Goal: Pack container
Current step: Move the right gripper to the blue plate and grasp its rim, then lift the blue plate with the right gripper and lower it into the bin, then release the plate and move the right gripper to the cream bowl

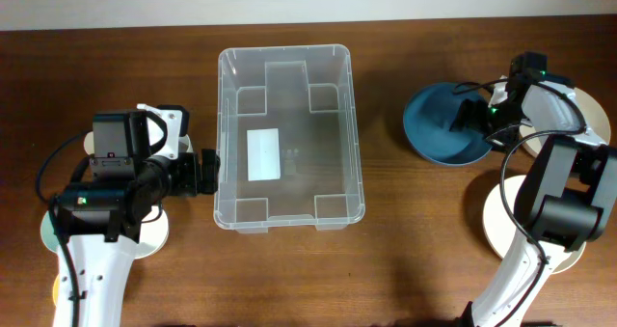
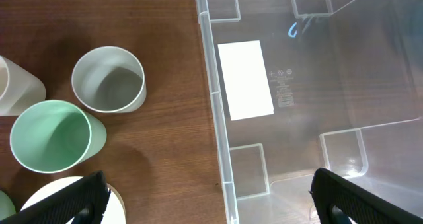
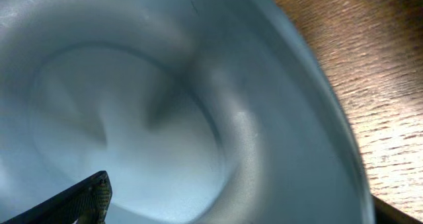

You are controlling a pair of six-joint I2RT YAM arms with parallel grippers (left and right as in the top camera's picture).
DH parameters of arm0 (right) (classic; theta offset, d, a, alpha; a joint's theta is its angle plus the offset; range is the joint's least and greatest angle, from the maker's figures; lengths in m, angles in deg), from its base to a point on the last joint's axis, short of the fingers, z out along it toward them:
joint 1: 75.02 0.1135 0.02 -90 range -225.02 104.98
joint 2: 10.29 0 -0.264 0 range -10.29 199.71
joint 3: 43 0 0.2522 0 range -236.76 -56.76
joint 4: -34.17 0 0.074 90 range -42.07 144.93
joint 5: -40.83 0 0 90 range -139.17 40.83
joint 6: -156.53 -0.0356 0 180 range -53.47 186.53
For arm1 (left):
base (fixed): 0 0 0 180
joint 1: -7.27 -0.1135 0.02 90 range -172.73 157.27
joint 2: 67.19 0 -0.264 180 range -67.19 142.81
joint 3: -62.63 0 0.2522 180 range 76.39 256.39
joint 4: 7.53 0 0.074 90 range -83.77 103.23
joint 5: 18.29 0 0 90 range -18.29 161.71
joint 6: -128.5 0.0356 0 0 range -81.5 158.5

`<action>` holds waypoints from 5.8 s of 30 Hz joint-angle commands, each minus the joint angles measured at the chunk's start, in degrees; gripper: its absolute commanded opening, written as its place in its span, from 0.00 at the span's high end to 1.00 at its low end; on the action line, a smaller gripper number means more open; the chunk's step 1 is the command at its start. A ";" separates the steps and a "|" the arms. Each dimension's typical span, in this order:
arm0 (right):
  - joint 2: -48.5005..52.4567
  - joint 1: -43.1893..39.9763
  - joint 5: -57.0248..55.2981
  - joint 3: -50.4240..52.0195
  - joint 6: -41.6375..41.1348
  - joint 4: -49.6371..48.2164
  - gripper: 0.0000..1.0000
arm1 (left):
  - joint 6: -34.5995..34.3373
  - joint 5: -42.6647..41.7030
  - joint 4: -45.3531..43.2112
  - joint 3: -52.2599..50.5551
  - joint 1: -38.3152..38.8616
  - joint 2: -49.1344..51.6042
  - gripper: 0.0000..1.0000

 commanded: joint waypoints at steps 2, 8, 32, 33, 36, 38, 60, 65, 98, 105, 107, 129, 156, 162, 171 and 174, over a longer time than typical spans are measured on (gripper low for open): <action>0.76 -0.17 1.20 0.55 0.48 -0.57 0.24 | -0.35 0.22 -0.11 1.31 -0.02 0.13 0.01; 1.40 -0.15 0.61 4.37 -2.84 -3.08 0.33 | -0.35 0.22 -0.11 1.31 -0.02 0.13 0.01; -5.22 -0.11 5.35 1.44 -2.27 -1.31 0.96 | -0.33 5.49 0.33 1.31 -0.04 0.13 0.01; -7.26 -0.09 5.38 0.96 -1.68 -1.31 0.96 | -0.33 6.19 0.31 1.31 -0.04 0.13 0.01; -14.45 -0.04 5.33 -0.39 -0.50 -1.20 0.96 | -0.33 6.27 0.31 1.31 -0.04 0.13 0.01; -18.23 0.11 5.40 -0.98 0.48 -1.20 0.96 | -0.33 6.27 0.28 1.31 -0.04 0.13 0.01; -24.76 42.23 -15.37 -6.56 6.27 -16.15 0.96 | -9.11 11.74 2.64 1.97 -11.93 -4.76 0.01; -18.58 44.94 -19.65 -6.56 -10.38 -17.57 0.96 | -9.11 11.74 2.67 1.95 -11.93 -4.76 0.01; -4.33 44.92 -16.57 -6.54 -20.57 -14.99 0.82 | -9.11 11.76 2.67 1.95 -11.93 -4.76 0.01; -7.82 44.81 -16.00 -8.31 -11.43 -13.38 0.60 | -9.11 11.76 2.64 1.95 -11.93 -4.76 0.01; -10.36 44.22 -15.98 -11.67 -7.72 -9.84 0.50 | -9.11 11.76 2.64 1.95 -11.93 -4.76 0.01; -1.22 -0.44 -25.81 -25.51 -1.57 17.00 0.24 | -9.11 11.74 2.62 1.95 -11.93 -4.76 0.01; 15.78 -1.40 -26.53 -25.51 -1.25 12.00 0.47 | -9.14 11.72 2.67 1.95 -11.93 -4.76 0.01; 15.78 -2.91 -26.51 -25.51 -1.25 12.00 0.59 | -9.14 11.72 2.69 1.95 -11.93 -4.76 0.01; 15.78 -5.09 -26.49 -25.51 -1.25 11.96 0.77 | -9.14 10.54 2.67 1.95 -11.93 -4.76 0.00; 15.78 -5.09 -26.47 -25.51 -1.25 11.93 0.84 | -9.11 10.43 2.67 1.95 -11.93 -4.76 0.00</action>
